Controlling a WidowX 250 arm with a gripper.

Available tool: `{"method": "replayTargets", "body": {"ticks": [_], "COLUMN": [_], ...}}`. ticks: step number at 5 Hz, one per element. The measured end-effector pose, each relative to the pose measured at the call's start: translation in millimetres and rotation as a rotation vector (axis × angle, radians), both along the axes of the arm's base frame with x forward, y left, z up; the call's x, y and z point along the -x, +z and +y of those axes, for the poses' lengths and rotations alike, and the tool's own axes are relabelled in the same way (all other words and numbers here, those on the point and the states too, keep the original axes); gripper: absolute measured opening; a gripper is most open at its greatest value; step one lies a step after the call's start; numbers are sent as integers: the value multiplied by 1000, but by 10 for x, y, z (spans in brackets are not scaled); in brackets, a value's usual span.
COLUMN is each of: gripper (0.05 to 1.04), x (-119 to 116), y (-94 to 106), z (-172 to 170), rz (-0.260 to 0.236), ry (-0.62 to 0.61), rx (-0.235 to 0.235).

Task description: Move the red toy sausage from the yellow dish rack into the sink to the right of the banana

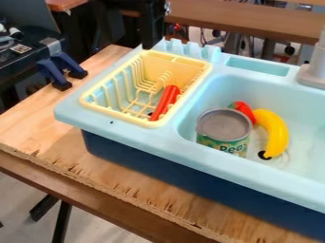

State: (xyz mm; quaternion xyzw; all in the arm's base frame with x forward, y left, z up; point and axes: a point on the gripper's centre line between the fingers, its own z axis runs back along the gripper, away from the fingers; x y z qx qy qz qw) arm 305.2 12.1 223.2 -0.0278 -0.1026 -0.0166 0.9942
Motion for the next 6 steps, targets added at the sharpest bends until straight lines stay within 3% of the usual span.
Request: {"method": "replayTargets", "body": {"ticks": [2, 5, 6], "gripper": [1003, 1003, 1003], "x": [-10, -152, -235], "y": [-281, -794, -913], "z": [102, 108, 43], "rz": [6, -81, -76], "ry": [35, 157, 181], "rx": [-11, 64, 92]}}
